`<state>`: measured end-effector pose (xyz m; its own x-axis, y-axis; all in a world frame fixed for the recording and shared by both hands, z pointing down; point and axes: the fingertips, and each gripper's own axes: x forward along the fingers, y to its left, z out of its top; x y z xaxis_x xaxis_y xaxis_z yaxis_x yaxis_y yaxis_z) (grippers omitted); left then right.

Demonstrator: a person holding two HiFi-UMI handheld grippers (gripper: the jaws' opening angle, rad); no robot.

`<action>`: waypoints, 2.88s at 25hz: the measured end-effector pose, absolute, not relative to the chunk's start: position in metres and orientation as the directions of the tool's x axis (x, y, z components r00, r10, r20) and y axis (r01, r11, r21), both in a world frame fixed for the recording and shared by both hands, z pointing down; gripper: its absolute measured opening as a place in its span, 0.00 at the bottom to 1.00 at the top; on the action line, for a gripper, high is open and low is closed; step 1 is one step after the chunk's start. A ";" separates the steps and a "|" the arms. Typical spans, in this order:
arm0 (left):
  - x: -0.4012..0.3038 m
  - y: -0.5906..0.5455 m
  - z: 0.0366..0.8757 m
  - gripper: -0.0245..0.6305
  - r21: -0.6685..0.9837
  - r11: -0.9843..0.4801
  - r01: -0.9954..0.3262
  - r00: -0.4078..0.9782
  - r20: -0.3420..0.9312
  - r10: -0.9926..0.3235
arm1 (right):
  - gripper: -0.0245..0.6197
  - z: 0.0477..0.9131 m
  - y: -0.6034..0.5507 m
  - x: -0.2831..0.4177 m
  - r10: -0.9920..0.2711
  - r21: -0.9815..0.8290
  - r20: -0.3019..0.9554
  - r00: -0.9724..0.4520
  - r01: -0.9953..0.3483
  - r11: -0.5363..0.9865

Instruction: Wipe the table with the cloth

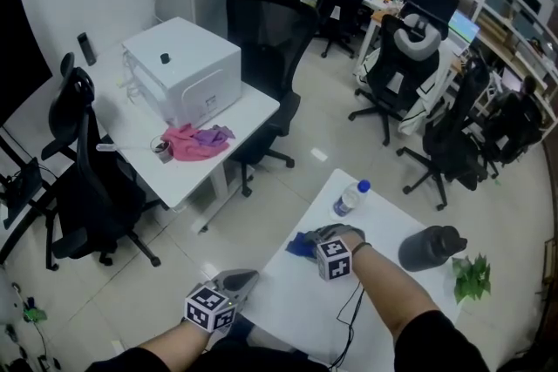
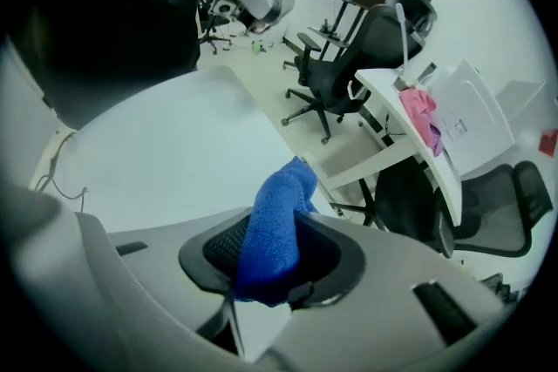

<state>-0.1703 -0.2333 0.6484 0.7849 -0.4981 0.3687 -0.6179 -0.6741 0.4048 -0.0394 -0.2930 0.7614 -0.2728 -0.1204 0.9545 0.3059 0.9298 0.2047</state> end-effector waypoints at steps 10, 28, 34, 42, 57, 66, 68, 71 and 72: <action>-0.184 -0.238 0.643 0.04 0.390 -0.671 -0.631 0.775 0.367 -0.515 | 0.23 0.778 -0.276 -0.018 -0.065 0.106 0.991 -0.120 0.385 0.917; -0.179 -0.229 0.645 0.04 0.404 -0.676 -0.616 0.787 0.350 -0.508 | 0.24 0.771 -0.295 -0.041 -0.124 0.184 0.973 -0.195 0.332 0.925; -0.187 -0.230 0.646 0.04 0.416 -0.662 -0.623 0.782 0.350 -0.516 | 0.23 0.778 -0.278 -0.024 -0.055 0.096 0.991 -0.125 0.354 0.930; -0.169 -0.226 0.644 0.04 0.423 -0.683 -0.596 0.803 0.333 -0.494 | 0.23 0.780 -0.221 0.045 -0.013 0.038 0.997 -0.079 0.329 0.944; -0.183 -0.228 0.647 0.04 0.417 -0.673 -0.611 0.791 0.353 -0.499 | 0.23 0.775 -0.301 -0.037 -0.090 0.120 0.982 -0.165 0.177 0.977; -0.159 -0.218 0.632 0.04 0.417 -0.713 -0.564 0.824 0.337 -0.455 | 0.23 0.775 -0.212 0.037 -0.031 0.045 0.997 -0.075 0.193 0.980; -0.142 -0.211 0.625 0.04 0.411 -0.731 -0.545 0.837 0.327 -0.439 | 0.23 0.765 -0.199 0.042 -0.076 0.100 0.988 -0.133 0.181 0.978; -0.109 -0.199 0.618 0.04 0.402 -0.769 -0.496 0.863 0.320 -0.390 | 0.24 0.742 -0.182 0.055 -0.175 0.206 0.964 -0.200 0.145 0.968; -0.095 -0.194 0.617 0.04 0.401 -0.782 -0.478 0.873 0.320 -0.369 | 0.24 0.734 -0.173 0.063 -0.198 0.230 0.959 -0.205 0.146 0.962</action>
